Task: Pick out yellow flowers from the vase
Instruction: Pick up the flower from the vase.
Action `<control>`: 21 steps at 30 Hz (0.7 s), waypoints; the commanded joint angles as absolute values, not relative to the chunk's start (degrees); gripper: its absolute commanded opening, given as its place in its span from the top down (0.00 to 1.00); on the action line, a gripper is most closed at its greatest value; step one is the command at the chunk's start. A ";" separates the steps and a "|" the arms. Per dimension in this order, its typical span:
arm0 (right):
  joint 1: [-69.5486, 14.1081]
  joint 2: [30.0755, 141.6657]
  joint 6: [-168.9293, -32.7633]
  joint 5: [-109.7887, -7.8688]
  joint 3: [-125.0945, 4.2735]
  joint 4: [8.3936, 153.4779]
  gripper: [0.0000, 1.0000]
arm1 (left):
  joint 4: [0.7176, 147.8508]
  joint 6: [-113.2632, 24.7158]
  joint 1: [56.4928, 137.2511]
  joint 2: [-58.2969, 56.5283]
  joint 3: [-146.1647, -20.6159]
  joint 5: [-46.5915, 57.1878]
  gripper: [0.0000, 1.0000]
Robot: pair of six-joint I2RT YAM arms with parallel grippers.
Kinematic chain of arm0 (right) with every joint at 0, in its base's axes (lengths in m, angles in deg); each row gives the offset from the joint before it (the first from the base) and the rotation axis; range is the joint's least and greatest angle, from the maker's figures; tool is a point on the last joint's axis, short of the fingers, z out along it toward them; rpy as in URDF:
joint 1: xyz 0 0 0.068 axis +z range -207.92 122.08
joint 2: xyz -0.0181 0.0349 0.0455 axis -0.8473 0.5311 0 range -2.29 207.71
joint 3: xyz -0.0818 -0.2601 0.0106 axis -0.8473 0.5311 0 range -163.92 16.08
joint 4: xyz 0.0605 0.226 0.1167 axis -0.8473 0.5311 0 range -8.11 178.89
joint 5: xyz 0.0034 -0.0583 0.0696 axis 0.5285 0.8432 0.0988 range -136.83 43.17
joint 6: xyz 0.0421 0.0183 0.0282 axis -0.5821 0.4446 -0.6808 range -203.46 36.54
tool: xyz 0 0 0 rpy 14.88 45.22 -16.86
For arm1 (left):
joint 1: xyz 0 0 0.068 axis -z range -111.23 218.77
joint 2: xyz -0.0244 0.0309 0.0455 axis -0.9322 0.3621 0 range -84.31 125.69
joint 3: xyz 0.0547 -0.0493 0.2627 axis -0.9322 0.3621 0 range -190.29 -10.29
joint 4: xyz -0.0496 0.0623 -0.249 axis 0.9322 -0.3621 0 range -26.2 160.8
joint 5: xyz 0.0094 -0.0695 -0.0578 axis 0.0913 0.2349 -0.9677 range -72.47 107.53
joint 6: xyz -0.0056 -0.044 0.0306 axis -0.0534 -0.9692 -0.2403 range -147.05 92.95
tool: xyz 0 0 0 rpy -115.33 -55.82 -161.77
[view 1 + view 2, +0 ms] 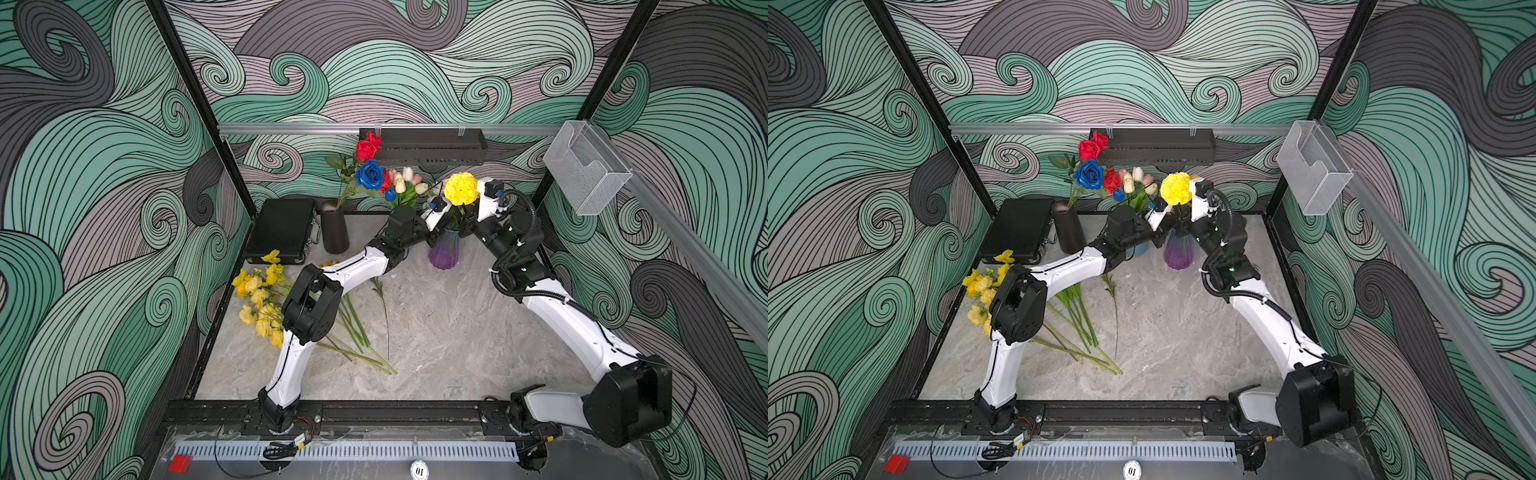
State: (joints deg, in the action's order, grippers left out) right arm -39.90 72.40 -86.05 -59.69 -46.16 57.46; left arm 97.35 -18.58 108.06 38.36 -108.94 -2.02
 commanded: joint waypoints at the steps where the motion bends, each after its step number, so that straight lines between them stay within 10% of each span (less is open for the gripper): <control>1: -40.07 68.89 -86.28 -59.67 -47.07 57.78 0.66 | 96.21 -18.76 108.50 35.01 -110.46 -1.10 1.00; 8: -40.04 60.11 -85.00 -57.90 -41.94 58.96 0.30 | 93.00 -20.15 108.50 31.14 -109.83 0.01 1.00; 21: -40.05 39.74 -81.90 -59.83 -21.81 52.68 0.22 | 78.74 -21.67 109.99 21.40 -110.04 1.27 1.00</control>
State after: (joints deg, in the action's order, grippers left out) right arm -39.88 41.43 -82.51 -59.17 -24.83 56.15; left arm 84.17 -20.88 109.07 25.09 -108.94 0.62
